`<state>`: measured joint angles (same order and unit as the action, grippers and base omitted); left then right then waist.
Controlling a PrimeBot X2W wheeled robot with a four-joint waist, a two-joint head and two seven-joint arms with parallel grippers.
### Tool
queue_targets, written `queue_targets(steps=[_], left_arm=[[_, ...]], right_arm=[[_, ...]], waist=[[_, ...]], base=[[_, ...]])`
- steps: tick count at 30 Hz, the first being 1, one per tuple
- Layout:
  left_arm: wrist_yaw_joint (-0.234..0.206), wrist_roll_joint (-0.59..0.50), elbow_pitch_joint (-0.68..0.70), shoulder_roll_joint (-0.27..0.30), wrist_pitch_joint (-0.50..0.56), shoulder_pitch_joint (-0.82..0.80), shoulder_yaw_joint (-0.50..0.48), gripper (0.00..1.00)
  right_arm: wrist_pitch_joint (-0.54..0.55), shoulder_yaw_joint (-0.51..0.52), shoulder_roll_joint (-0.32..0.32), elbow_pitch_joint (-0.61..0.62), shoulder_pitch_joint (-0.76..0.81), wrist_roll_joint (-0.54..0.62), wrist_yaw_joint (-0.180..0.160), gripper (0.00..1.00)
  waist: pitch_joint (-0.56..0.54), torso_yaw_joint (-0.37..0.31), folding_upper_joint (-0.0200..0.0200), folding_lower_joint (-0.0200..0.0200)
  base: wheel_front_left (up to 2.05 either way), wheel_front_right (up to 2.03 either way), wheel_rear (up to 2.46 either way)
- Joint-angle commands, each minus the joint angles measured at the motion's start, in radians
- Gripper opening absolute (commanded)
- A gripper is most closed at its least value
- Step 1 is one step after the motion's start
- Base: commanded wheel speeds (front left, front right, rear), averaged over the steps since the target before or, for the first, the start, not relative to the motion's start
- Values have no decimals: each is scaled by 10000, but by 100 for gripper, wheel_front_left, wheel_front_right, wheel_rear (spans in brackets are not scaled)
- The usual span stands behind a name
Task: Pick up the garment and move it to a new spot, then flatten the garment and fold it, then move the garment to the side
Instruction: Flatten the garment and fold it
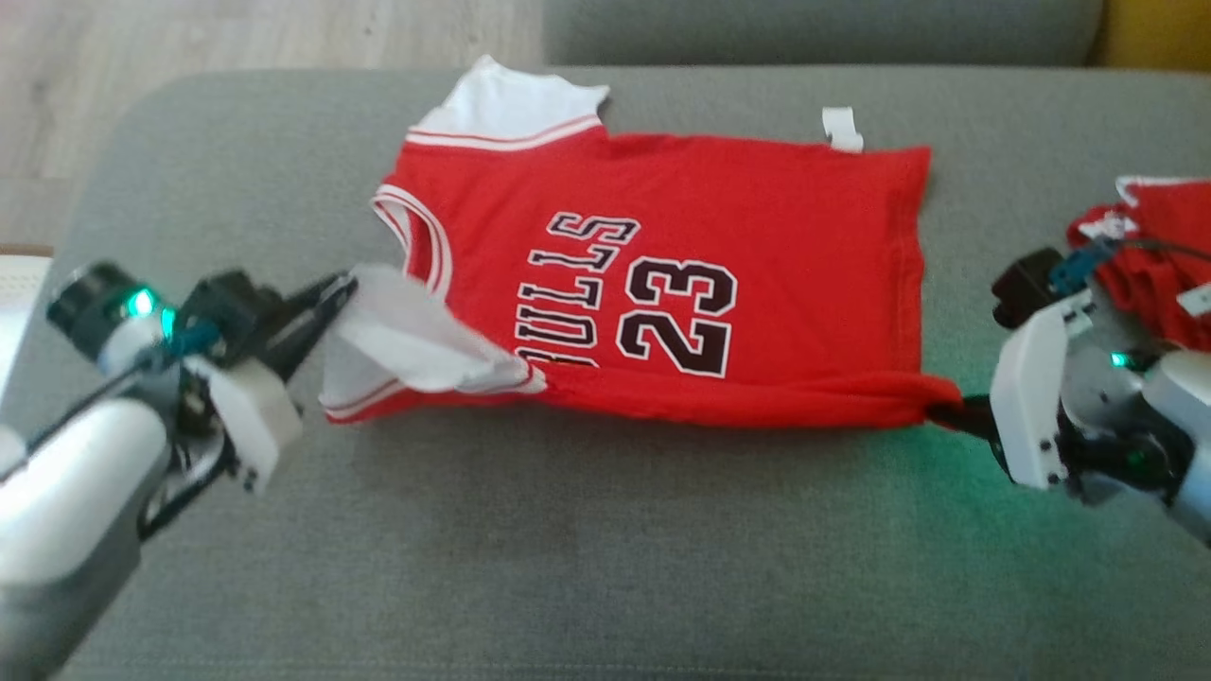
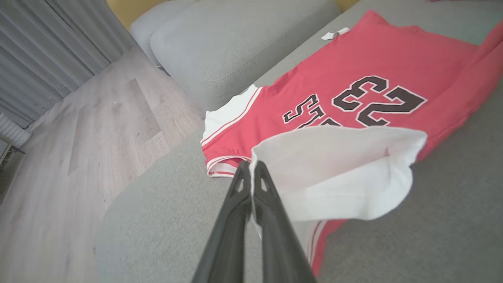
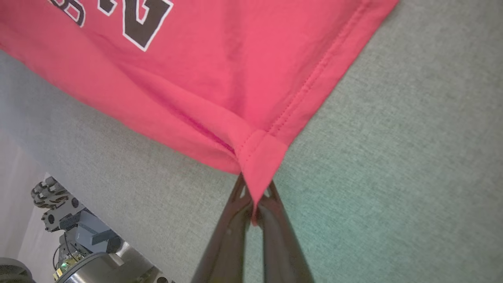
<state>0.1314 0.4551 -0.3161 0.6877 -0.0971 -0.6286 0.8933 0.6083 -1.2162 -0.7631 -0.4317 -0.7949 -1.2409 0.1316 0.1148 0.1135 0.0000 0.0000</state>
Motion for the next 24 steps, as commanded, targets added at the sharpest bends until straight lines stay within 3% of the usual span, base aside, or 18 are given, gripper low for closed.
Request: queue_targets(steps=[1, 14, 24], left_arm=[[-15, -26, -151, 283, -82, -976, -291, 0], [-9, 289, -2791, -245, -890, -3483, 1550, 0], [-9, 674, -4551, -971, -1464, -4534, 2373, 0]], right_arm=[[66, 253, -8, -47, -342, -58, -9, 0], [334, 474, 1181, -1156, -1370, -61, -9, 0], [199, 457, 1641, -1564, -1753, -117, -9, 0]], waist=[[331, -213, 0, 0], [1196, -708, 0, 0], [1446, -769, 0, 0]], base=[[0, 0, 0], [0, 0, 0], [0, 0, 0]])
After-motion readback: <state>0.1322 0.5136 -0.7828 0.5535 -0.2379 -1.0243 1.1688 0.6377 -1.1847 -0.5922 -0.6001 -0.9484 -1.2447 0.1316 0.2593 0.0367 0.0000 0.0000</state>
